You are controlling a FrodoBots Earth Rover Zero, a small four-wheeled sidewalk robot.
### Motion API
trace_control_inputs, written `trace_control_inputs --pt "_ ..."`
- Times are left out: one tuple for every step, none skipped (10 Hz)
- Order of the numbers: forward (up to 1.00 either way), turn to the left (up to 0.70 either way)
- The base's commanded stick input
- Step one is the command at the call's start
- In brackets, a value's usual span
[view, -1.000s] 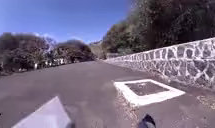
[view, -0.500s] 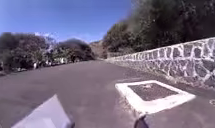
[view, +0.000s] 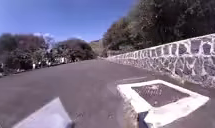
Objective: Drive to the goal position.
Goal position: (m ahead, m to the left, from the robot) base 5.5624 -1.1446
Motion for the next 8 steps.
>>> trace_control_inputs --pt "0.50 0.00" --pt "0.50 0.00" --pt "0.50 0.00" --pt "0.50 0.00" --pt "0.50 0.00" --pt "0.50 0.00" --pt "0.50 0.00" --pt "0.50 0.00"
